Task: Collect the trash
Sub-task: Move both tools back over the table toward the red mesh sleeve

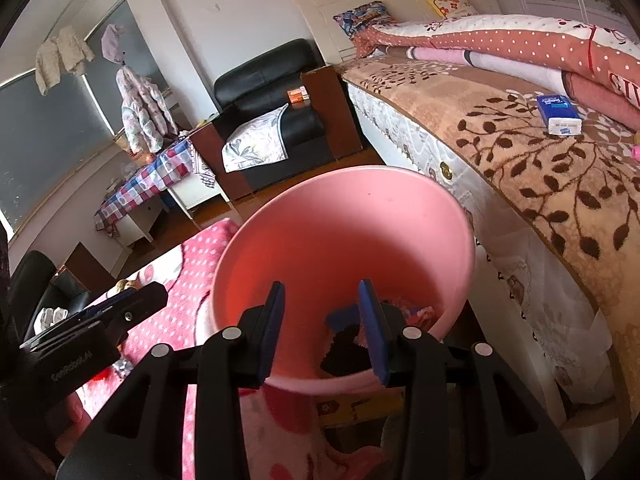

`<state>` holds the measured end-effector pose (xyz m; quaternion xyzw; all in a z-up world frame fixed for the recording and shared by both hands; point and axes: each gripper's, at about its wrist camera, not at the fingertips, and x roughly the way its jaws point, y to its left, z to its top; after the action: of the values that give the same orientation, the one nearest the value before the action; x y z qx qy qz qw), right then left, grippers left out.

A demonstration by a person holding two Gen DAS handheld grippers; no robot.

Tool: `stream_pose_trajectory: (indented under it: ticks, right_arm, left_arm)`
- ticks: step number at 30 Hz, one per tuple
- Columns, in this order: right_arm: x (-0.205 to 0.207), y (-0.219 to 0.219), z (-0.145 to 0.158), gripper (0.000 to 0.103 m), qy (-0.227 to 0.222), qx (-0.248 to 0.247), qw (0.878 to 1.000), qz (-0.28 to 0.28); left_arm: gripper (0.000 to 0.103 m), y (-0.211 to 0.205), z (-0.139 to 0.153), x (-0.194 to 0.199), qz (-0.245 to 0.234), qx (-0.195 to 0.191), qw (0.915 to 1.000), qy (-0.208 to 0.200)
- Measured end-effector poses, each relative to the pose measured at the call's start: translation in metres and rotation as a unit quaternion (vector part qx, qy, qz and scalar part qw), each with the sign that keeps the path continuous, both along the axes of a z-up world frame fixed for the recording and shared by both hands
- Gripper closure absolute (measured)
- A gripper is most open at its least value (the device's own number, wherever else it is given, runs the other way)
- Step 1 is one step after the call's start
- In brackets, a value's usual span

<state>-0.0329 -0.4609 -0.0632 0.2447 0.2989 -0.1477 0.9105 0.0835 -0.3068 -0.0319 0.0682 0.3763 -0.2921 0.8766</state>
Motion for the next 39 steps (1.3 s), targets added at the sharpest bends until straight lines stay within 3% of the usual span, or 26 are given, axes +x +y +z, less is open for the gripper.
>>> stream_pose_trajectory:
  ticks: [26,39]
  right_arm:
    - [-0.015,0.034,0.016,0.064,-0.018,0.000,0.999,0.046]
    - [-0.014,0.067,0.012,0.064,-0.011,-0.006,0.996,0.093]
  left_arm:
    - [0.050,0.054,0.013,-0.027,0.022,0.000,0.9997,-0.009]
    - [0.050,0.091,0.006,-0.032,0.048,0.002,0.9989,0.002]
